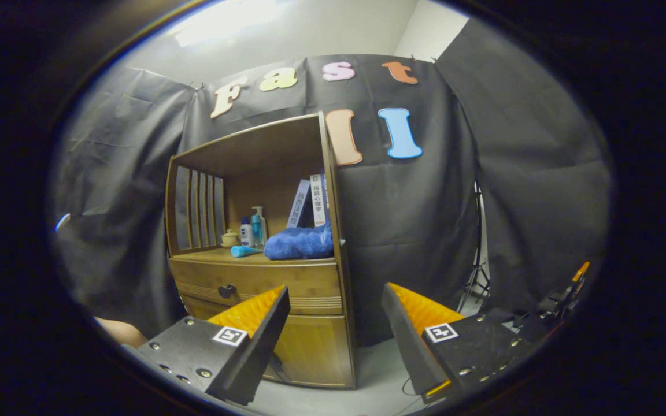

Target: Pull open the drawer, take out the items inside it, and place them on the countertop above the cabinet.

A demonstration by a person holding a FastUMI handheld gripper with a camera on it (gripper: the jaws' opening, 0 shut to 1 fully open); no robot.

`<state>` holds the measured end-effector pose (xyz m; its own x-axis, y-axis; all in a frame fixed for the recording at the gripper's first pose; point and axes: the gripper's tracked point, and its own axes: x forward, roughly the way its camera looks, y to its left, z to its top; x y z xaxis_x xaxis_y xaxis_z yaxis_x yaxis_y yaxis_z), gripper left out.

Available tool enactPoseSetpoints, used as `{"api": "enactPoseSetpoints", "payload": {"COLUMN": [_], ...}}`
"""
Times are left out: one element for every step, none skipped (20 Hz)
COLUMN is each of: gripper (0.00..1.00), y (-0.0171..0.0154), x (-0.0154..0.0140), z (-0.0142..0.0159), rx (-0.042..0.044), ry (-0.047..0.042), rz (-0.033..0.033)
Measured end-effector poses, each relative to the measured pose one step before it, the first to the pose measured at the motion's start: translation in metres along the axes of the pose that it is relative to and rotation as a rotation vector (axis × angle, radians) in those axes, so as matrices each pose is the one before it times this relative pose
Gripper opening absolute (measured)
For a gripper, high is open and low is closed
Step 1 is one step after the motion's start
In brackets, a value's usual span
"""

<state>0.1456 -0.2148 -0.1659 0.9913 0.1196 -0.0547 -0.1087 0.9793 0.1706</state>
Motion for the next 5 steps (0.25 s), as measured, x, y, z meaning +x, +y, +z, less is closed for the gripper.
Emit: {"api": "enactPoseSetpoints", "payload": {"gripper": [0.96, 0.96, 0.97, 0.97, 0.97], "y": [-0.00124, -0.00043, -0.00114, -0.00081, -0.00039], "x": [-0.00149, -0.00173, -0.00123, -0.00202, -0.0024], "z": [-0.0004, -0.00165, -0.0029, -0.00041, 0.00161], "rx": [0.00216, 0.00206, 0.00231, 0.00326, 0.00398], "ry": [-0.00039, 0.00442, 0.00695, 0.00352, -0.0014], "rz": [-0.00157, -0.00297, -0.00355, -0.00268, 0.00037]}}
